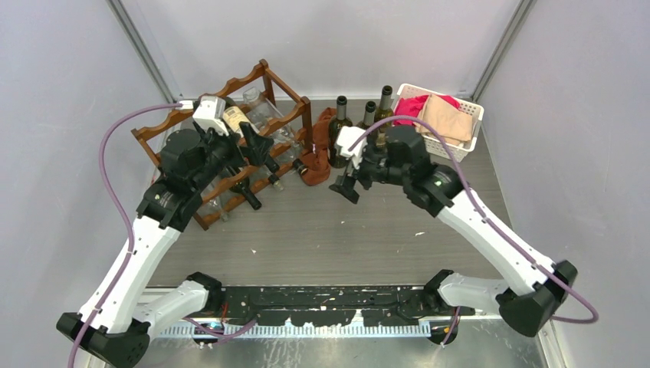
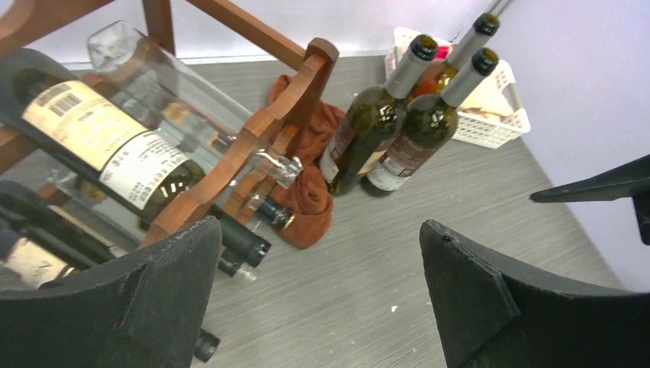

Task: Put the wine bottle on the wine rack
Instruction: Place the wine bottle in the wine rack, then pick up the wine bottle from the center of the board.

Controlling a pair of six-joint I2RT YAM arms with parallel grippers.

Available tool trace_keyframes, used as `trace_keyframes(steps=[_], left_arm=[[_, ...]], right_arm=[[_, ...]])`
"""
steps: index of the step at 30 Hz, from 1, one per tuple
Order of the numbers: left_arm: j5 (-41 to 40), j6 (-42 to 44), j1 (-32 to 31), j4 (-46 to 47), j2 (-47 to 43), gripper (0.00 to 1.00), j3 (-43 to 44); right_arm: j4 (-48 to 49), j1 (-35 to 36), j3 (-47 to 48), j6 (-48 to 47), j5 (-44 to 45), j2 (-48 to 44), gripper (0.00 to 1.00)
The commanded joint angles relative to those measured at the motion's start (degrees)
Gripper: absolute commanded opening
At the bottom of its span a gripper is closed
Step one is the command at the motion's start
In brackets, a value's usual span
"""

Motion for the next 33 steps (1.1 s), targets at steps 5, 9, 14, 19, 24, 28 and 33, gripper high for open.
trace_keyframes(steps=[5, 9, 14, 19, 24, 28, 33], left_arm=[[5.41, -8.13, 0.44, 8.26, 0.51, 1.0, -0.2], [7.29, -9.07, 0.44, 9.09, 2.23, 1.0, 0.6], [9.99, -10.53, 0.44, 9.38, 3.69, 1.0, 0.9], [12.19, -12.24, 0.44, 11.49, 3.68, 1.0, -0.56], [11.93, -13.04, 0.44, 13.14, 2.69, 1.0, -2.44], [11.38, -11.77, 0.44, 13.24, 2.41, 1.0, -3.1], [10.99, -9.23, 0.44, 12.07, 3.85, 1.0, -1.73]], right_arm=[[-9.46, -8.91, 6.48, 1.71, 0.94, -6.98, 1.0], [-9.58, -15.41, 10.01, 7.95, 3.33, -4.41, 1.0], [-13.58, -20.22, 20.41, 10.54, -1.18, 3.07, 1.0], [-22.46, -20.3, 35.83, 7.7, -1.2, 15.0, 1.0], [-31.16, -20.52, 49.07, 8.52, 4.54, 25.8, 0.93], [-33.16, -20.56, 52.22, 8.18, 7.29, 30.41, 0.85], [-34.38, -20.51, 56.05, 8.2, 10.37, 36.22, 0.8]])
